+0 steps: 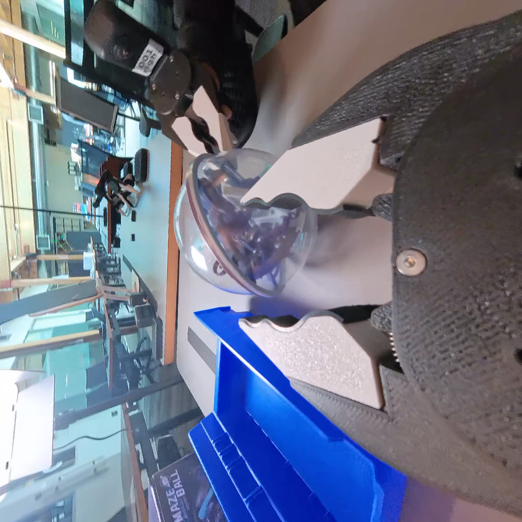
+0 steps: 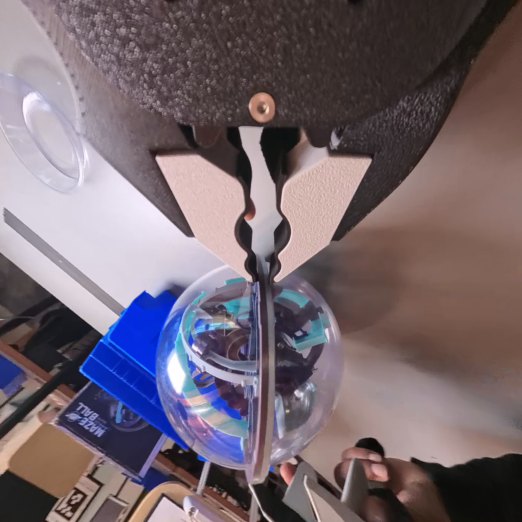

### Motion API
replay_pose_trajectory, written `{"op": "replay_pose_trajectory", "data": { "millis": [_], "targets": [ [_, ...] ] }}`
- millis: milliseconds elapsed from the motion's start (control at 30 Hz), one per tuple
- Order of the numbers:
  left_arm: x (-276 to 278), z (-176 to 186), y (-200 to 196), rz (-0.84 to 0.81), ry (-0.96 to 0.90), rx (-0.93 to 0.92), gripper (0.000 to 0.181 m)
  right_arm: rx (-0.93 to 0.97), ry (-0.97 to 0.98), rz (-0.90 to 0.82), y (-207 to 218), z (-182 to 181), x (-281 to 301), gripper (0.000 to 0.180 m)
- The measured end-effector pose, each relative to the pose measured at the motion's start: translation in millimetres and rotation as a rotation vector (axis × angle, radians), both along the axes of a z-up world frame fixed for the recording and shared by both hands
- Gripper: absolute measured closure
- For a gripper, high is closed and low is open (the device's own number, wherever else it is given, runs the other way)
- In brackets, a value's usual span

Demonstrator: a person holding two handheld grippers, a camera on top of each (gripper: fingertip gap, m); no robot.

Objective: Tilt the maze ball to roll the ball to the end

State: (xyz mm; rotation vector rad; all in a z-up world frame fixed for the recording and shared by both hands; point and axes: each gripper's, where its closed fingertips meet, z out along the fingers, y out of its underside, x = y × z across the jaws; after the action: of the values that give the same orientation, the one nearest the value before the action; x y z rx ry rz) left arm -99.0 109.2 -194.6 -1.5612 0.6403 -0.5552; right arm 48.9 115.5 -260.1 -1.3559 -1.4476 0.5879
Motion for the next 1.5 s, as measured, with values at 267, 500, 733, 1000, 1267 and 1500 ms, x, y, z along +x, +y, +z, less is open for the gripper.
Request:
{"op": "replay_pose_trajectory", "data": {
  "millis": [267,500,733,1000,1267,1500],
  "targets": [
    [13,-29,-6,-0.282,0.043,0.036,0.158,-0.114,-0.058,0.184,9,3,4,0.173],
    [11,-38,4,-0.300,0.067,0.032,0.148,-0.194,-0.111,0.329,20,2,10,0.172],
    [23,-47,-6,-0.440,0.080,-0.021,0.143,-0.240,-0.151,0.440,32,2,13,0.172],
    [24,-43,-9,-0.398,0.046,-0.018,0.172,-0.418,-0.099,0.483,50,10,8,0.171],
    [20,-59,-6,-0.354,-0.043,-0.123,0.174,-0.468,0.011,0.509,58,37,-3,0.174],
    [19,-59,-6,-0.333,-0.017,-0.105,0.174,-0.443,0.036,0.521,56,39,-3,0.174]
  ]
}}
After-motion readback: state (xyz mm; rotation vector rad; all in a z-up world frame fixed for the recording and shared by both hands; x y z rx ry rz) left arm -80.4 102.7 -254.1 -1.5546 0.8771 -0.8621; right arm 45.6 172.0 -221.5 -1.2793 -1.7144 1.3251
